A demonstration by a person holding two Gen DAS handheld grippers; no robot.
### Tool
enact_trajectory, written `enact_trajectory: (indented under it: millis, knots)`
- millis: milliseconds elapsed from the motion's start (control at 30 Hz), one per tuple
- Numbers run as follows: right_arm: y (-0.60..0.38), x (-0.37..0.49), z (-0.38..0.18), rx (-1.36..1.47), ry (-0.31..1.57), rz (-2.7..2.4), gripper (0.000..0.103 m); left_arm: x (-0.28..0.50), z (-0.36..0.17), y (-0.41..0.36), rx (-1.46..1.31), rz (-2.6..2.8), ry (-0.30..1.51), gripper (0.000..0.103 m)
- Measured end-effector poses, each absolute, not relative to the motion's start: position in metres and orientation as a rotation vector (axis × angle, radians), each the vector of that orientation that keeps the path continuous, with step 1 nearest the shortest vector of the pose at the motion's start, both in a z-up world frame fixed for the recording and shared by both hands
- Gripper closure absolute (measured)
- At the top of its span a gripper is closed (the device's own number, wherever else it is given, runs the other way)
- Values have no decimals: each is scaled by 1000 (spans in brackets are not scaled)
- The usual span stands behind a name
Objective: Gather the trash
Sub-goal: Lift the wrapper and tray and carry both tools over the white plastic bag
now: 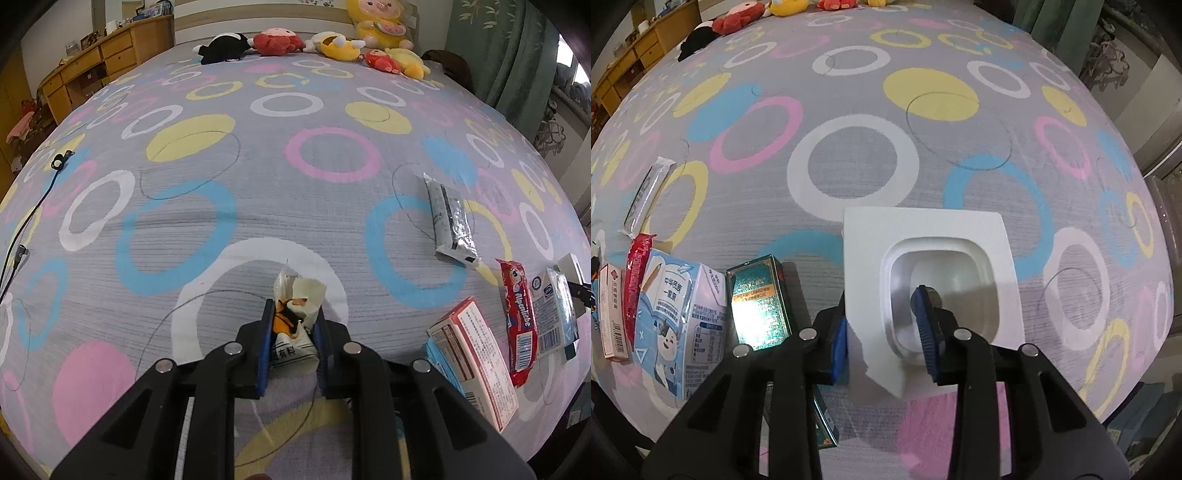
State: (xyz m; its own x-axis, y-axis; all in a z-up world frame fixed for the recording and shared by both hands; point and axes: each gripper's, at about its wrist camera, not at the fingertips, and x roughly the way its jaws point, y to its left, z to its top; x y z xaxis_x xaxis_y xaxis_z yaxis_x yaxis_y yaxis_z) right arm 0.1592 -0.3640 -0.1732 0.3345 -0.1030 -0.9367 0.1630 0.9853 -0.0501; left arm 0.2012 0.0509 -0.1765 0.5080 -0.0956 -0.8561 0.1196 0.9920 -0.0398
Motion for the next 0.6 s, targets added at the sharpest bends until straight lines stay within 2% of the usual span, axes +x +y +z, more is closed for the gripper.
enact_trajectory:
  millis: [600]
  knots:
    - [-345, 159, -157, 25, 1183, -164, 75, 195, -159, 52, 22, -133, 1006, 84]
